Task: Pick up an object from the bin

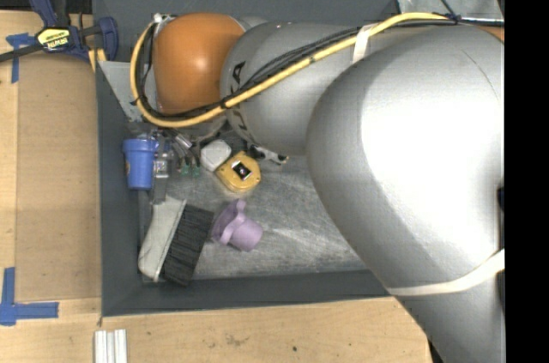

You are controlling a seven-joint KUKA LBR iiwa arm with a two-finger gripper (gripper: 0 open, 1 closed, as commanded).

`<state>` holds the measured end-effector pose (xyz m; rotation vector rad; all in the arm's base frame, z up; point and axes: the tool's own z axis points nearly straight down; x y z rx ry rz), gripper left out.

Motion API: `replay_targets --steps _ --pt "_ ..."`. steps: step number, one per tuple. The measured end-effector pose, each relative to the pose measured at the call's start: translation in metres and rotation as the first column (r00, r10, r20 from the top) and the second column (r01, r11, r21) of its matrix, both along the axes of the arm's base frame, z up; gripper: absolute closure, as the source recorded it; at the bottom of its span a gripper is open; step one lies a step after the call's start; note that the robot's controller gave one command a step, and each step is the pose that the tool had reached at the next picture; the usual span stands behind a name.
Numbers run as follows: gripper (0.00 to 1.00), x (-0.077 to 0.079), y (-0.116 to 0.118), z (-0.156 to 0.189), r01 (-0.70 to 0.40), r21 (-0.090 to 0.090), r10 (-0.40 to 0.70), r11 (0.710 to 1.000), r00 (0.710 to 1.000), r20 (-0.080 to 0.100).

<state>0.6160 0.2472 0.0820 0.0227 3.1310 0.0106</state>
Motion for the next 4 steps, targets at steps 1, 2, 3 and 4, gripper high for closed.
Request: replay_targets --steps 1,2,3,4 --pt "1.00 0.000 0.000 0.000 0.000 0.000 0.000 1.000 1.000 0.000" --pt "1.00 0.003 -0.006 0.048 -0.009 -0.009 0.009 1.000 1.000 -0.011" --pt "1.00 0.006 -0.008 0.094 -0.011 -0.004 0.011 1.000 1.000 -0.001" --pt "1.00 0.009 -0.007 0.032 -0.004 -0.004 0.004 1.000 1.000 -0.002"
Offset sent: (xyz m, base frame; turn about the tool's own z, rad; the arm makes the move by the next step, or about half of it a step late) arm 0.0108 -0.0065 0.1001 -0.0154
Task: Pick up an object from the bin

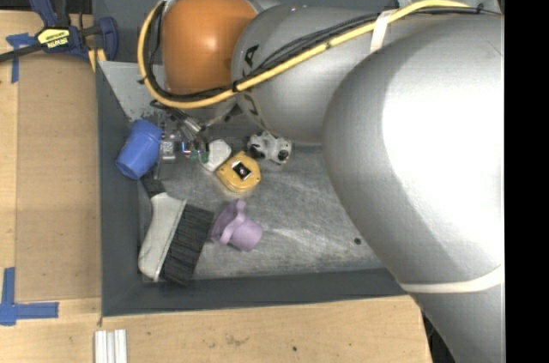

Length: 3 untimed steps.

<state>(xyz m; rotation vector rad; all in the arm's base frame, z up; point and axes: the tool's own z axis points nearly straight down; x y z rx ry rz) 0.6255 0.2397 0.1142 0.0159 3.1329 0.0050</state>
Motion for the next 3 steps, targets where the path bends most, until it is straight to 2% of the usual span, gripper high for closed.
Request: replay_targets --steps 1,2,3 --pt "1.00 -0.003 -0.009 -0.030 0.000 -0.016 0.000 1.000 1.000 -0.006" --pt "1.00 -0.007 -0.002 0.029 -0.009 -0.005 0.009 1.000 1.000 -0.010" --pt "1.00 -0.003 0.001 0.061 -0.003 0.000 0.003 1.000 1.000 0.001"
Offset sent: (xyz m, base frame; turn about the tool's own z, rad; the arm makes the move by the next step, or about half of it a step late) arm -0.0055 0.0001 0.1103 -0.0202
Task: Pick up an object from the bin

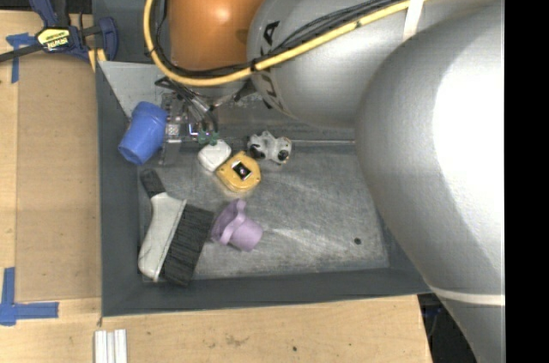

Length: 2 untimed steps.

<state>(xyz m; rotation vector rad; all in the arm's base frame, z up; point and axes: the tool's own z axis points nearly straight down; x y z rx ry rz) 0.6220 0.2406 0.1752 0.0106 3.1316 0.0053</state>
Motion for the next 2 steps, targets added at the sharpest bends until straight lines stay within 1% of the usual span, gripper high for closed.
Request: replay_targets --steps 1,2 --pt "1.00 -0.0067 -0.0026 0.0115 -0.005 -0.003 0.005 1.000 1.000 -0.008" --pt "1.00 -0.0072 -0.0031 0.0179 -0.006 -0.003 0.006 1.000 1.000 -0.009"
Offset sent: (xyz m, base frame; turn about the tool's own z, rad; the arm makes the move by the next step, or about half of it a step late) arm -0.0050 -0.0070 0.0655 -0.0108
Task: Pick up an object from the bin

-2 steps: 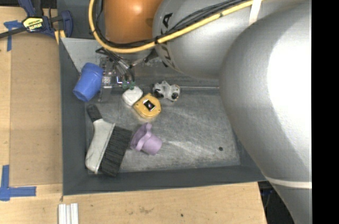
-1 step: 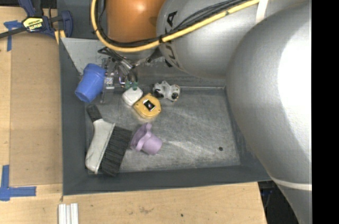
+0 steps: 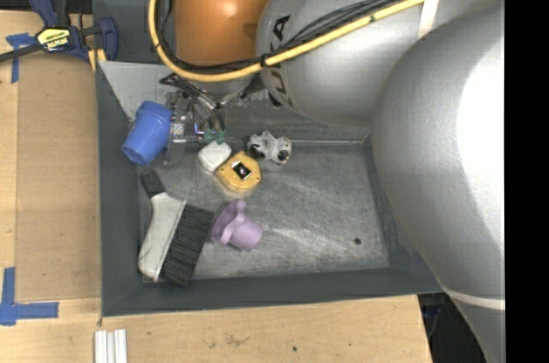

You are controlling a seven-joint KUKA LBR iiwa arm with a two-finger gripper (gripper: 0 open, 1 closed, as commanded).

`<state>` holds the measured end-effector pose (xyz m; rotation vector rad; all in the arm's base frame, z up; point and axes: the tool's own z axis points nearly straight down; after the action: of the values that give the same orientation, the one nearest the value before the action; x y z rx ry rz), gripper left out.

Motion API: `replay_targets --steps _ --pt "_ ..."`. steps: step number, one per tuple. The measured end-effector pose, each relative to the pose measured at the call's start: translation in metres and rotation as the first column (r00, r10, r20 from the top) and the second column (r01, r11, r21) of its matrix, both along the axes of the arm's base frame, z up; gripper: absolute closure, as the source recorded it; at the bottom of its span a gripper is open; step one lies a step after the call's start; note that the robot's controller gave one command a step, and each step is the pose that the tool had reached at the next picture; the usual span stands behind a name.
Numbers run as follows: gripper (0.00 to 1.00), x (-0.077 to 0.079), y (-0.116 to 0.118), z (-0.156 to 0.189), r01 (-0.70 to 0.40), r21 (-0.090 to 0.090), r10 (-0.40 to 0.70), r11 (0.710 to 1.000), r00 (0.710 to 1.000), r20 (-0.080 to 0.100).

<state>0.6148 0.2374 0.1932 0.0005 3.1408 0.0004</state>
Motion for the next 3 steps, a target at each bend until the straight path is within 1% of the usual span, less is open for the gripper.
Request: replay_targets --steps 1,2,3 --pt "1.00 0.005 -0.020 -0.014 -0.058 0.003 0.058 0.998 0.998 0.013" --pt "1.00 0.007 -0.024 -0.058 -0.272 -0.001 0.272 0.962 0.962 0.002" --pt "1.00 -0.003 -0.021 -0.098 -0.610 -0.001 0.610 0.792 0.792 0.003"
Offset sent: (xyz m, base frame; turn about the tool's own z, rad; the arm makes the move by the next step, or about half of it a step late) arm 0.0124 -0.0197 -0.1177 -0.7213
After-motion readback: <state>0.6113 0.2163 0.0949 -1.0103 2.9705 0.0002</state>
